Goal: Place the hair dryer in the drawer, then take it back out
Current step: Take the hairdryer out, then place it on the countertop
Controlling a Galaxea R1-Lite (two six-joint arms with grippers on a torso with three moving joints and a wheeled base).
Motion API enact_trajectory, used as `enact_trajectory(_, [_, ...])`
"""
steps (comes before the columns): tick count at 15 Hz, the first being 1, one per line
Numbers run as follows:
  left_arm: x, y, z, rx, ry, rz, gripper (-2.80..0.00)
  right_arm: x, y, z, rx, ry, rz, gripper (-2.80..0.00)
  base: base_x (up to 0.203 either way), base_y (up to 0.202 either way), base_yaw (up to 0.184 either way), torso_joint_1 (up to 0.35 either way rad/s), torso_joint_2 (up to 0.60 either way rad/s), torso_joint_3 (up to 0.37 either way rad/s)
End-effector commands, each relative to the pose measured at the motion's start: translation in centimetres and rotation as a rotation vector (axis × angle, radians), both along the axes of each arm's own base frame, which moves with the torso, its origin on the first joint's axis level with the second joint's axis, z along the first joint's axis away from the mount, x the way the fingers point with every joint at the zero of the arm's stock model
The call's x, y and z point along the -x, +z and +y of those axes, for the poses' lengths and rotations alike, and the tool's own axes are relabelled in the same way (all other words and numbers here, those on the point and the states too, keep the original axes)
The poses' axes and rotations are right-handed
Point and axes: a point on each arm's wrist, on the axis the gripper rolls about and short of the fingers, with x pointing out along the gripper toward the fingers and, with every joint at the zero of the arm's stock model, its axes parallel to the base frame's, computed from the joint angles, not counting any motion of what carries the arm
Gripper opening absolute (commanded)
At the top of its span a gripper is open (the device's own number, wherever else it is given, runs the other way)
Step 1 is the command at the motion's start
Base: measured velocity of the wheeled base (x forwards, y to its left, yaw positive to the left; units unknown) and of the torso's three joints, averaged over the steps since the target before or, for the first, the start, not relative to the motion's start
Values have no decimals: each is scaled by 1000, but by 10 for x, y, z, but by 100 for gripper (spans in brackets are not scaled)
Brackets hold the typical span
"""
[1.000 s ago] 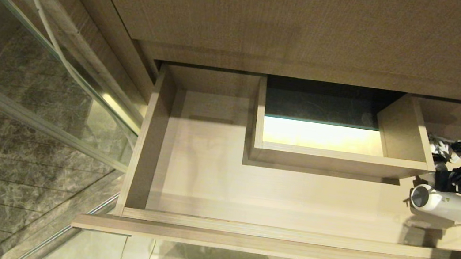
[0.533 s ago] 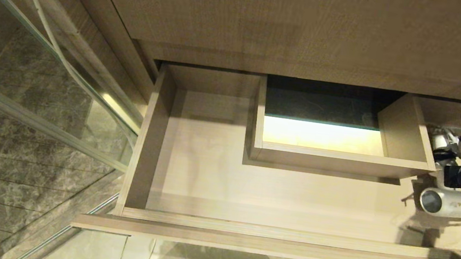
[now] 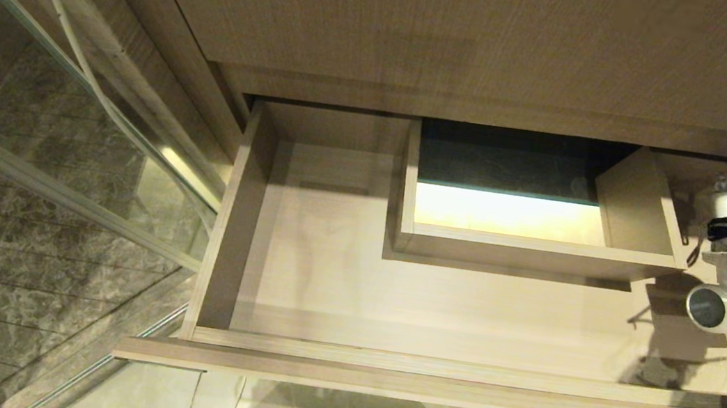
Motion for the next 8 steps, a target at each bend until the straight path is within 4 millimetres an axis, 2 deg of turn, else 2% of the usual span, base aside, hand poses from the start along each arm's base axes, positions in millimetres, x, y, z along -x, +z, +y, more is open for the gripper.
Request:
enact_trajectory(1, [0, 0, 0, 1, 2, 1, -280, 17, 25, 9, 29, 1, -47, -280, 0, 0, 0, 0, 0, 0])
enact_trajectory(3, [0, 0, 0, 1, 1, 1, -280, 37, 43, 20, 45, -1, -75, -280, 0, 0, 0, 0, 0, 0])
enact_trajectory(8, [0, 0, 0, 1, 1, 1, -280, 83, 64, 40, 71, -22, -116, -280, 0, 0, 0, 0, 0, 0])
